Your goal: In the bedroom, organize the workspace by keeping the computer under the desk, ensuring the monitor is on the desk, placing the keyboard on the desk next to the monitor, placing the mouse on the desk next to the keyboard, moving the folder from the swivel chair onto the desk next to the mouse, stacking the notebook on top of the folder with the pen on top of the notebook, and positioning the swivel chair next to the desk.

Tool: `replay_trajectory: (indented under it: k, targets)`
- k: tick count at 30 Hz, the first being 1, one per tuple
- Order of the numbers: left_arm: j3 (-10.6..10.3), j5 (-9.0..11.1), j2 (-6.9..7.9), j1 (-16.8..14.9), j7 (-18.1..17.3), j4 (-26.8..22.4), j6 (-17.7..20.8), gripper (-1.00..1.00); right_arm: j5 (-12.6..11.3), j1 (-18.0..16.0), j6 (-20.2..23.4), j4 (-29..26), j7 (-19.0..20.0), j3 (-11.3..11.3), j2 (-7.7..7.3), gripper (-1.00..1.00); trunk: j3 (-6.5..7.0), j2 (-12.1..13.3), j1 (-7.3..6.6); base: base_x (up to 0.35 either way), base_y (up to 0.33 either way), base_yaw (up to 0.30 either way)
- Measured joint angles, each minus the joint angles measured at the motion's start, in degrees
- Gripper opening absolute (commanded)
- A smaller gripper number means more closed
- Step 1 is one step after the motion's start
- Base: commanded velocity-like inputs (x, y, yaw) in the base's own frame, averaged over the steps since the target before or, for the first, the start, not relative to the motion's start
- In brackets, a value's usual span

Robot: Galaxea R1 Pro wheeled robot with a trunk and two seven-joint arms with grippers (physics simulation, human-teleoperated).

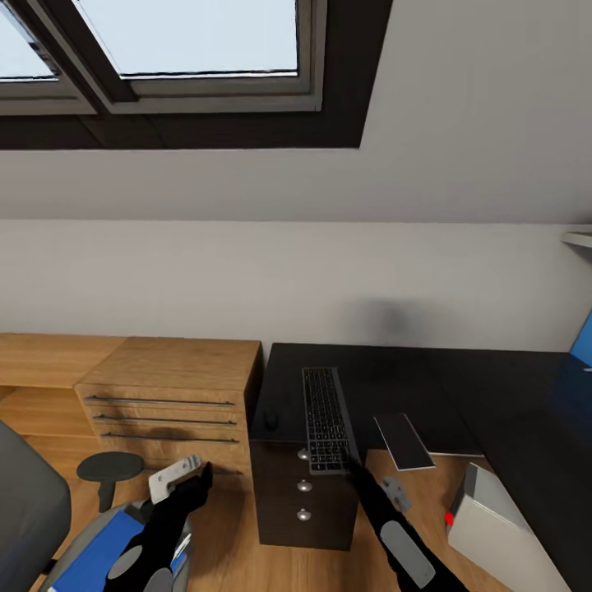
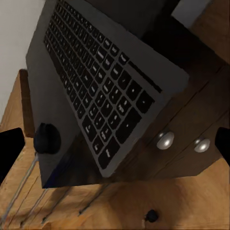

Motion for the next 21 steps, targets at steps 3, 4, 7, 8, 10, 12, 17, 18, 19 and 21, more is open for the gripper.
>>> replay_trajectory:
  k: [3,4,7,8,10,12,17,18,19,21]
  targets:
    - [-0.7,-0.5,0.00,0.0,0.6,0.0,-0.3,1.00,-5.7,0.0,0.0,0.3,0.1,-0.1,-0.04,1.00,-0.54,-1.2,0.66,0.000,0.000,0.000]
    - [-0.8,-0.5,0.00,0.0,0.7,0.0,-0.2,1.00,-7.2,0.0,0.0,0.3,0.1,-0.2,-0.05,1.00,-0.72,-1.6,0.88,0.000,0.000,0.000]
    - [-1.0,-0.7,-0.03,0.0,0.8,0.0,3.0,1.00,-9.3,0.0,0.0,0.4,0.2,-0.1,0.05,1.00,-1.26,-2.8,1.54,0.000,0.000,0.000]
    - [-1.0,-0.7,-0.08,0.0,0.9,0.0,4.3,1.00,-9.6,0.0,0.0,0.4,0.2,-0.1,0.14,1.00,-1.44,-3.2,1.76,0.000,0.000,0.000]
    - [-1.0,-0.7,-0.10,0.0,0.9,0.0,5.6,1.00,-9.7,0.0,0.0,0.4,0.3,0.0,0.26,1.00,-1.80,-4.0,2.20,0.000,0.000,0.000]
    - [-1.0,-0.7,-0.09,0.0,0.9,0.0,6.6,1.00,-9.9,0.0,0.0,0.4,0.3,0.1,0.38,1.00,-2.16,-4.8,2.64,0.000,0.000,0.000]
    - [-1.7,-0.7,-0.17,0.0,0.9,0.2,7.2,1.00,-9.9,0.0,0.0,0.4,0.3,0.1,0.38,1.00,-3.06,-6.8,3.74,0.000,0.000,0.000]
    - [-1.8,-0.7,-0.15,0.0,0.9,0.2,7.2,1.00,-9.9,0.0,0.0,0.4,0.3,0.1,0.38,1.00,-3.24,-7.2,3.96,0.000,0.000,0.000]
    - [-2.0,-0.7,-0.13,0.0,0.9,0.2,7.2,1.00,-9.9,0.0,0.0,0.4,0.3,0.1,0.38,1.00,-3.42,-7.6,4.18,0.000,0.000,0.000]
    - [-2.2,-0.8,-0.07,0.0,0.9,0.2,7.2,1.00,-9.9,0.0,0.0,0.4,0.3,0.1,0.38,1.00,-3.78,-8.4,4.62,0.000,0.000,0.000]
